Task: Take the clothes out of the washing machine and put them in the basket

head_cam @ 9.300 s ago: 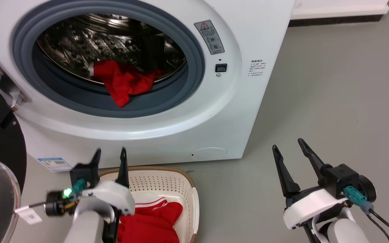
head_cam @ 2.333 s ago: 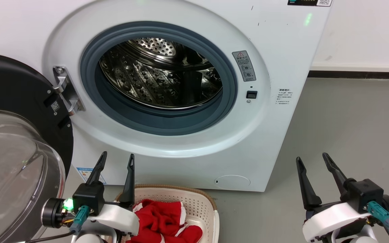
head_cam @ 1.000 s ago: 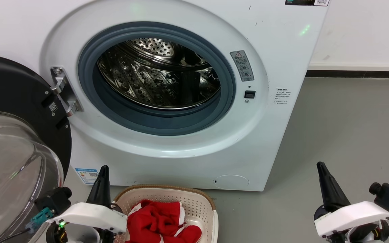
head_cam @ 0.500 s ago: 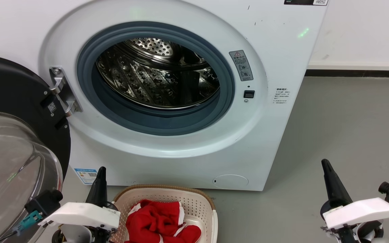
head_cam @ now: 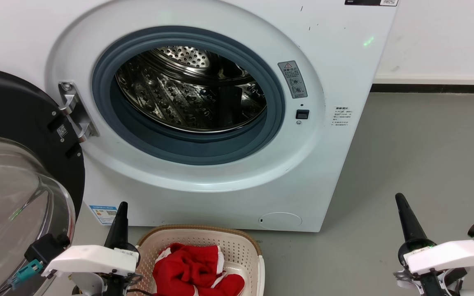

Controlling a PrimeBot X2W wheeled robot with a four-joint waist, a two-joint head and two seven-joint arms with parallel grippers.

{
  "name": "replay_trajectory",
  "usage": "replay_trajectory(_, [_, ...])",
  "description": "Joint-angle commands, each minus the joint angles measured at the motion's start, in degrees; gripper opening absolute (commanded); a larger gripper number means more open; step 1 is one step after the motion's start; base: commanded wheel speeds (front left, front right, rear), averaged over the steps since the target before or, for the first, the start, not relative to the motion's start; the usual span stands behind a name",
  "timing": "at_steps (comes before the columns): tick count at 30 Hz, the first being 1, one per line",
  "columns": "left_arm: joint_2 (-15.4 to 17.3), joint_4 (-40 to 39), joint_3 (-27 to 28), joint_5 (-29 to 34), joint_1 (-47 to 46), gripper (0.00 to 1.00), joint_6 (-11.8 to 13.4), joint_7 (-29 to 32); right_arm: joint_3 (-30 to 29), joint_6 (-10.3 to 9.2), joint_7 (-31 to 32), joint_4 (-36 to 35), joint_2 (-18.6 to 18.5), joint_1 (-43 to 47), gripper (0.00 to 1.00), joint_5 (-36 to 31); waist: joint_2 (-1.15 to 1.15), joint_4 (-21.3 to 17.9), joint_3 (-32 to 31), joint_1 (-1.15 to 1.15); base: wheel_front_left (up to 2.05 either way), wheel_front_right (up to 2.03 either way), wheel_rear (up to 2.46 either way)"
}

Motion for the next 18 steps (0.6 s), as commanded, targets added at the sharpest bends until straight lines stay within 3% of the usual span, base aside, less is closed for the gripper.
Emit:
replay_trajectory(1, [0.1, -0.4, 0.4, -1.7, -1.3, 0.00, -0.5, 0.4, -0.2, 0.00, 0.3, -0.3, -0.4, -1.5, 0.00, 1.8, 0.00, 0.0, 0.0, 0.00, 0.00, 0.00, 0.00])
replay_trajectory(18, [-0.3, -0.1, 1.7, -12.3, -1.5, 0.00, -1.1, 2.9, -1.4, 0.00, 2.1, 0.8, -0.4, -2.3, 0.00, 12.4, 0.00, -0.2, 0.1, 0.00, 0.00, 0.00, 0.00])
